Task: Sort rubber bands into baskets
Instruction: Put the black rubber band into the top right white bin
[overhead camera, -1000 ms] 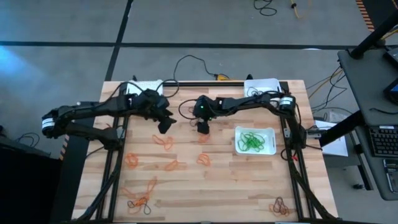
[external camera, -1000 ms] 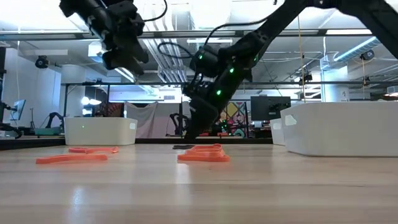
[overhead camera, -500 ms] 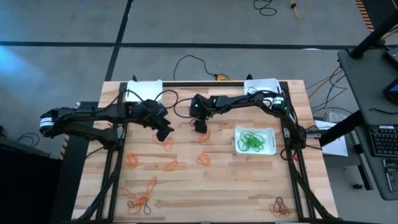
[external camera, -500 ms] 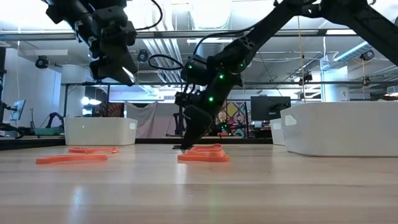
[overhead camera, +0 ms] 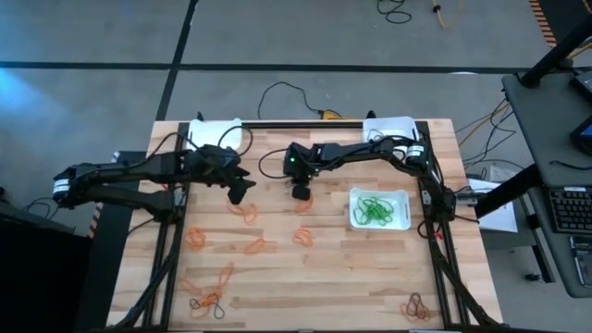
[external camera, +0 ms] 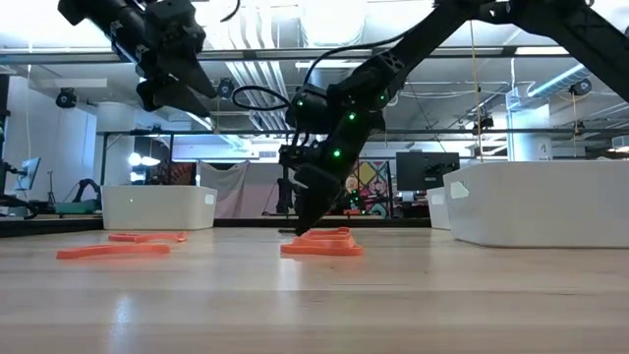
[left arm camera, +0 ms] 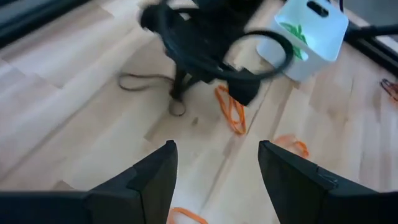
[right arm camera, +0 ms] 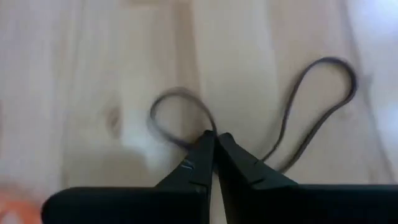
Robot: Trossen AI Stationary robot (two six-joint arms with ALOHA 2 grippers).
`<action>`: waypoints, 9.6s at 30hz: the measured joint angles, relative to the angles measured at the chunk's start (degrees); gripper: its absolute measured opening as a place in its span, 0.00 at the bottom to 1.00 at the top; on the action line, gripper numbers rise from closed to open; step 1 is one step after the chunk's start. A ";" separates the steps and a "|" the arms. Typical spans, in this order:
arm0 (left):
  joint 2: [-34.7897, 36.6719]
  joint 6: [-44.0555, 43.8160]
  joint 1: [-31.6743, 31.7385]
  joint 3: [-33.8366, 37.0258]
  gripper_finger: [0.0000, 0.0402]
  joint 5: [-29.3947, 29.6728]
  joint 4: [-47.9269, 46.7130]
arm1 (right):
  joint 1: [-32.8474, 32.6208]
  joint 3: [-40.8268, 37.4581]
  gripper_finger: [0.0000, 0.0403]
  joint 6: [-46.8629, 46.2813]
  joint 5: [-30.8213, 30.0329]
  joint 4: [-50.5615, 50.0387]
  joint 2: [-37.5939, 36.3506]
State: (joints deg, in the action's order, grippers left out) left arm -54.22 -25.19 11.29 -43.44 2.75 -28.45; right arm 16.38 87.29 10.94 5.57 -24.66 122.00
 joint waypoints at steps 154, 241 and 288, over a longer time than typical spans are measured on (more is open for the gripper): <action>-15.82 -14.88 -41.38 -0.02 0.52 14.67 21.49 | -61.72 -44.18 0.38 -120.39 32.14 -0.83 -30.93; -12.21 -14.34 -48.35 -0.02 0.52 14.87 24.56 | -47.34 -25.25 0.03 -77.35 21.48 -30.98 -20.58; -11.31 -40.22 -67.46 -0.02 0.52 15.24 18.26 | 26.49 -24.04 0.02 -52.15 -30.52 -27.88 -49.20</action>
State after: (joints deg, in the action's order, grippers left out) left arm -65.54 -65.41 -56.17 -43.46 17.99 -10.19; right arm 42.87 63.25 -41.21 -24.95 -52.54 72.80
